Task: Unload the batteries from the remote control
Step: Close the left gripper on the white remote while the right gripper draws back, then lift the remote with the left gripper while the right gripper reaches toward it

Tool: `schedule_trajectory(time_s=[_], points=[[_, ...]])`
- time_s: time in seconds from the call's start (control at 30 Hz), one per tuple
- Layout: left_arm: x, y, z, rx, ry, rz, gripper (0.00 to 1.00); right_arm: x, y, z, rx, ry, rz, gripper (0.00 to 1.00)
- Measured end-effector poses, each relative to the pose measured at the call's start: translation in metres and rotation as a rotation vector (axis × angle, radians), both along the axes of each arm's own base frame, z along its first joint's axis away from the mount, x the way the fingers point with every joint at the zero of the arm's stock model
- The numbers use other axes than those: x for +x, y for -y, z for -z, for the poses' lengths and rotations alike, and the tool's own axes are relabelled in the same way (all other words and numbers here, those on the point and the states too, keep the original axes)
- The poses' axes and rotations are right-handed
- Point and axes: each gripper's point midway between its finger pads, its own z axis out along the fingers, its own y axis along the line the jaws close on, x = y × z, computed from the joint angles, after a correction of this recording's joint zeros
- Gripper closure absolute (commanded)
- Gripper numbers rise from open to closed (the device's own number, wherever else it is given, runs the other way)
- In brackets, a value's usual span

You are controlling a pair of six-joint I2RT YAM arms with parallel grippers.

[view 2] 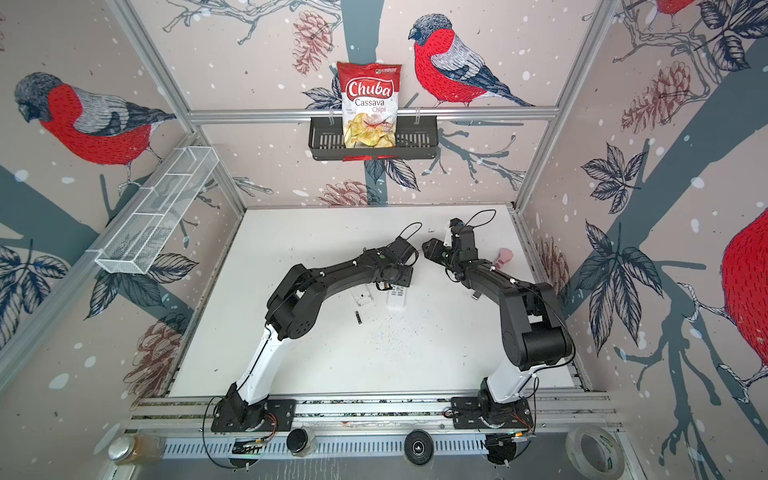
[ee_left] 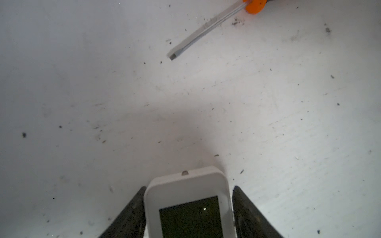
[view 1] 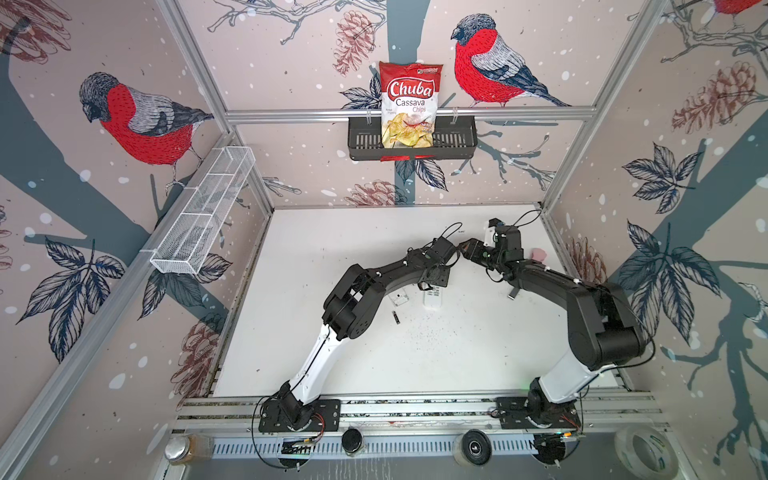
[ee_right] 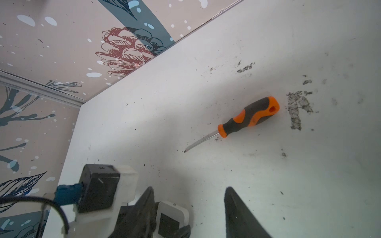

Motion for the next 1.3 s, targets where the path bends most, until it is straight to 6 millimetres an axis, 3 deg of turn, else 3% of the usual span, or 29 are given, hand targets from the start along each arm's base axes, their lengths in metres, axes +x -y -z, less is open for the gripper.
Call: schedule_trajectory(time_s=[0.47,0.7,1.07,1.17,1.3], points=[[-0.009,-0.003,-0.005,0.005,-0.009,0.012,0.51,-0.006,0.003,-0.014,0.011,0.028,0.003,0.44],[-0.017,-0.001,-0.042,-0.061,0.001,0.053,0.51,-0.009,0.029,0.003,0.107,-0.027,0.042,0.44],[-0.005,-0.023,-0.077,-0.230,-0.025,0.080,0.52,-0.020,0.023,-0.005,0.168,0.027,-0.009,0.42],[0.002,-0.033,-0.093,-0.286,-0.020,0.090,0.52,-0.029,0.020,-0.002,0.200,0.036,-0.038,0.42],[0.006,-0.050,-0.119,-0.371,0.000,0.106,0.52,-0.040,0.012,-0.012,0.262,0.102,-0.106,0.41]])
